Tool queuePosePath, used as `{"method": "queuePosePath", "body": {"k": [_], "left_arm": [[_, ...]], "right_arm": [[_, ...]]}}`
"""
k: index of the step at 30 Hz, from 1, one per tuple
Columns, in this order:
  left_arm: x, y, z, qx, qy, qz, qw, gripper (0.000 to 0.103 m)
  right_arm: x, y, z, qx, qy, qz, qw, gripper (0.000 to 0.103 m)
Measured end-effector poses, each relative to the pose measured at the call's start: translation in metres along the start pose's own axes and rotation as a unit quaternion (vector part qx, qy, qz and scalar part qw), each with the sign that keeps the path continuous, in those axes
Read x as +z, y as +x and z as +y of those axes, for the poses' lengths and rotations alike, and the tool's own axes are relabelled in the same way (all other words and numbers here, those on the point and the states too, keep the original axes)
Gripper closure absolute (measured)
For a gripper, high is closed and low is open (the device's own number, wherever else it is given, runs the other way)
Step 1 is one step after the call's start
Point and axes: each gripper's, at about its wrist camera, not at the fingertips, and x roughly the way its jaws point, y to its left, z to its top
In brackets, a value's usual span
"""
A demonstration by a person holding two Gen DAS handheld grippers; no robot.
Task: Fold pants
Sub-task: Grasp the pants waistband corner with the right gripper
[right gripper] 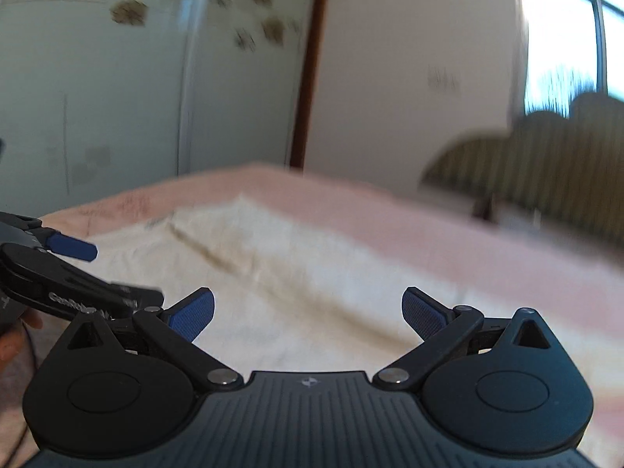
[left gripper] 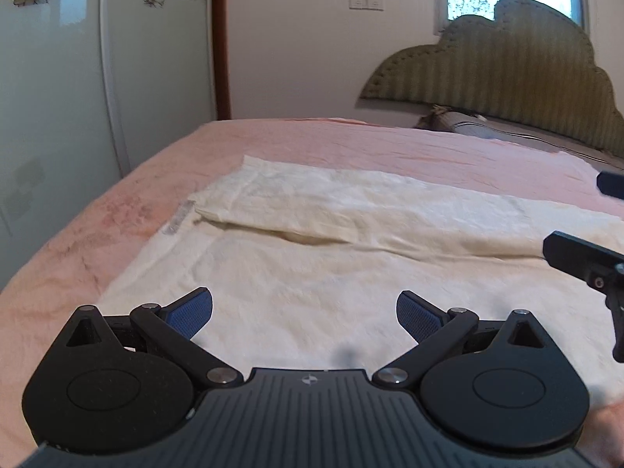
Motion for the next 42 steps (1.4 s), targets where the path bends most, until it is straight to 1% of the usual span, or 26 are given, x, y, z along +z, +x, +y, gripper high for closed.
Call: {"method": "queuePosePath", "body": {"k": [1,2,4,5,7,9,12,14,17,20,24,25,26,27,28,29,30,31,34,36,37,38,39,40,42], "left_arm": [[0.003,0.007,0.001,0.000,-0.002,0.002,1.0000,0.001],[0.007,0.014,0.002,-0.001,-0.005,0.006,1.0000,0.001],[0.012,0.027,0.005,-0.004,-0.013,0.012,0.9998,0.001],[0.014,0.032,0.006,-0.003,-0.016,0.011,0.9998,0.001],[0.016,0.043,0.007,0.006,-0.017,0.008,0.9998,0.001],[0.016,0.053,0.008,0.019,-0.010,0.006,0.9997,0.000],[0.011,0.068,0.008,0.034,0.014,0.013,0.9992,0.000],[0.006,0.079,0.007,0.040,0.031,0.021,0.9985,0.000],[-0.003,0.091,0.006,0.042,0.047,0.033,0.9974,0.000],[-0.007,0.093,0.008,0.035,0.042,0.031,0.9980,0.000],[-0.007,0.098,0.012,0.021,0.031,0.036,0.9986,0.000],[-0.007,0.098,0.013,0.017,0.026,0.038,0.9988,0.000],[-0.006,0.099,0.015,0.014,0.023,0.039,0.9989,0.000],[-0.006,0.099,0.015,0.012,0.020,0.039,0.9989,0.000],[-0.006,0.099,0.016,0.012,0.020,0.039,0.9990,0.000],[-0.005,0.099,0.016,0.011,0.020,0.040,0.9989,0.000],[-0.004,0.098,0.017,0.008,0.018,0.042,0.9989,0.001],[-0.002,0.097,0.020,0.003,0.012,0.044,0.9990,0.001],[0.014,0.095,0.039,-0.034,-0.032,0.047,0.9978,0.001],[0.033,0.097,0.057,-0.045,-0.074,0.032,0.9958,0.001],[0.043,0.100,0.068,-0.046,-0.101,0.025,0.9935,0.001],[0.055,0.104,0.079,-0.053,-0.135,0.019,0.9892,0.001],[0.066,0.110,0.091,-0.068,-0.171,0.017,0.9829,0.001],[0.077,0.118,0.102,-0.085,-0.208,0.021,0.9743,0.002],[0.096,0.135,0.118,-0.129,-0.276,0.032,0.9519,0.001]], "right_arm": [[0.003,0.006,0.001,0.001,-0.021,-0.010,1.000,0.000],[0.005,0.018,0.001,0.005,-0.038,0.002,0.999,0.000],[0.008,0.054,-0.004,0.014,-0.056,0.062,0.996,0.000],[0.008,0.070,-0.009,0.019,-0.056,0.075,0.995,0.000],[0.009,0.098,-0.025,0.047,-0.047,0.082,0.994,0.000],[0.014,0.128,-0.043,0.074,-0.016,0.089,0.993,0.000],[0.026,0.172,-0.066,0.111,0.029,0.090,0.989,0.000],[0.034,0.205,-0.074,0.123,0.040,0.096,0.987,0.000],[0.042,0.258,-0.078,0.129,0.039,0.120,0.984,0.001],[0.046,0.312,-0.079,0.155,0.033,0.162,0.974,0.001],[0.045,0.366,-0.078,0.170,0.028,0.206,0.963,0.001],[0.043,0.375,-0.077,0.179,0.029,0.217,0.959,0.017],[0.041,0.381,-0.076,0.194,0.030,0.223,0.955,0.029],[0.039,0.384,-0.075,0.209,0.032,0.219,0.952,0.038],[0.039,0.382,-0.073,0.217,0.026,0.211,0.953,0.057],[0.039,0.378,-0.072,0.230,0.019,0.205,0.951,0.066],[0.040,0.375,-0.069,0.234,0.014,0.199,0.951,0.078],[0.041,0.369,-0.065,0.228,0.002,0.191,0.955,0.084],[0.042,0.341,-0.046,0.201,-0.056,0.152,0.966,0.090],[0.047,0.316,-0.028,0.174,-0.125,0.113,0.970,0.090],[0.047,0.302,-0.017,0.160,-0.164,0.092,0.969,0.090],[0.046,0.289,-0.007,0.151,-0.195,0.075,0.966,0.090],[0.045,0.277,0.002,0.145,-0.220,0.060,0.963,0.091],[0.042,0.266,0.010,0.137,-0.246,0.048,0.958,0.091],[0.034,0.242,0.025,0.127,-0.295,0.025,0.947,0.091]]}}
